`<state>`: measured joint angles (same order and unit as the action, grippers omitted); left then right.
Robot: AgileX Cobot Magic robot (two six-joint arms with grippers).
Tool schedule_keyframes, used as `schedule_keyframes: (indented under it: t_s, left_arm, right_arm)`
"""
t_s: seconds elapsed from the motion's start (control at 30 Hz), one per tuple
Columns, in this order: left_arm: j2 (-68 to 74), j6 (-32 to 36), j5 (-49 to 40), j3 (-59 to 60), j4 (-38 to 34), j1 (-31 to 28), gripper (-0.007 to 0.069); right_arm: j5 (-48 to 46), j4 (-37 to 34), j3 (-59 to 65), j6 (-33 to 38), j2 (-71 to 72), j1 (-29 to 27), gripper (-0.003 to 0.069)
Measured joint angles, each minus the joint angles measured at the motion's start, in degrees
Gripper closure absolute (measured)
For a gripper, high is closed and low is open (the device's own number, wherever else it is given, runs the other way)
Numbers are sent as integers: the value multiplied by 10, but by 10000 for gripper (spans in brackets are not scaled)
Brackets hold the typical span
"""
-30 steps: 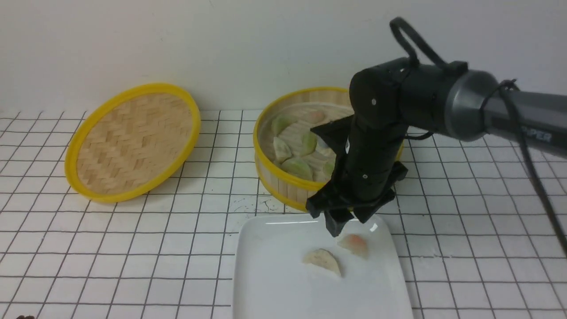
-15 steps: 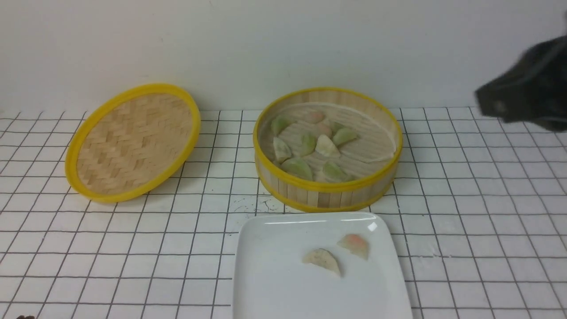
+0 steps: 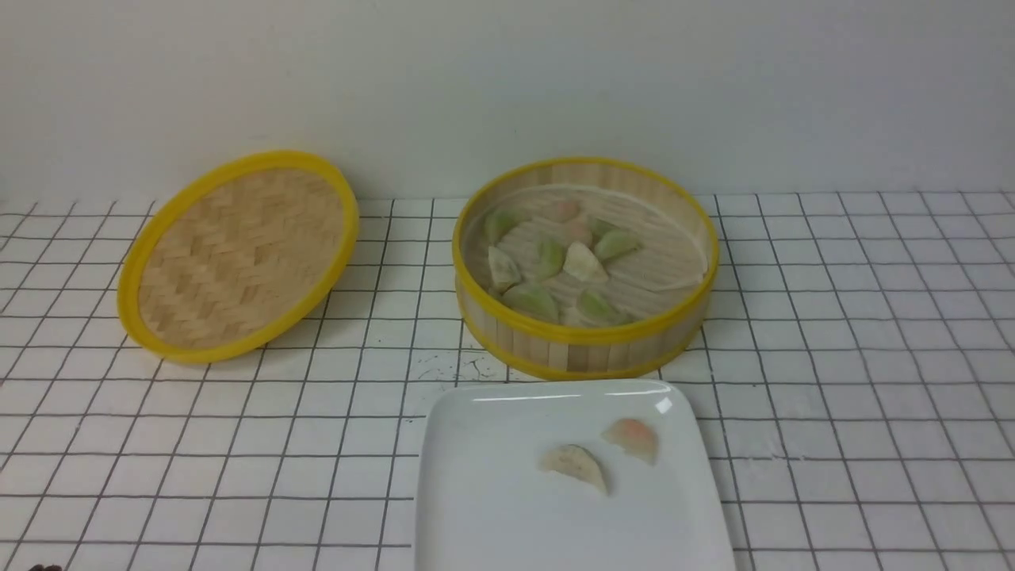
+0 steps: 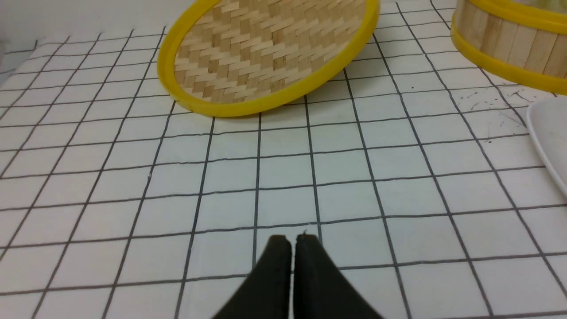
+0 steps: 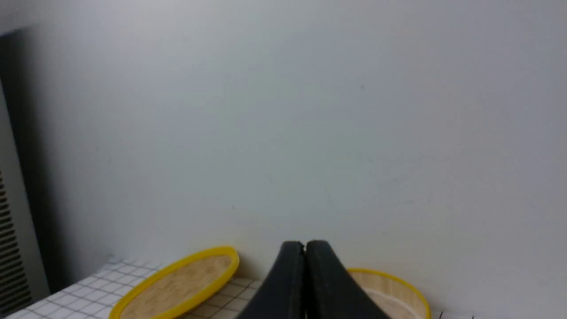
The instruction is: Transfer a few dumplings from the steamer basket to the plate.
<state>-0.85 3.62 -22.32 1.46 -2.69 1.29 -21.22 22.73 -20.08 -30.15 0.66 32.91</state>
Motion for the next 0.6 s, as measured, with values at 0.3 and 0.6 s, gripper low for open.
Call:
schedule_keyframes:
  t_s: [0.3,0.6]
  left_arm:
    - [0,0,0,0,0,0,631]
    - [0,0,0,0,0,0,631]
  right_arm:
    - [0,17,40,-86,-1,0,669]
    - [11,34,40,-88,-1,0,669]
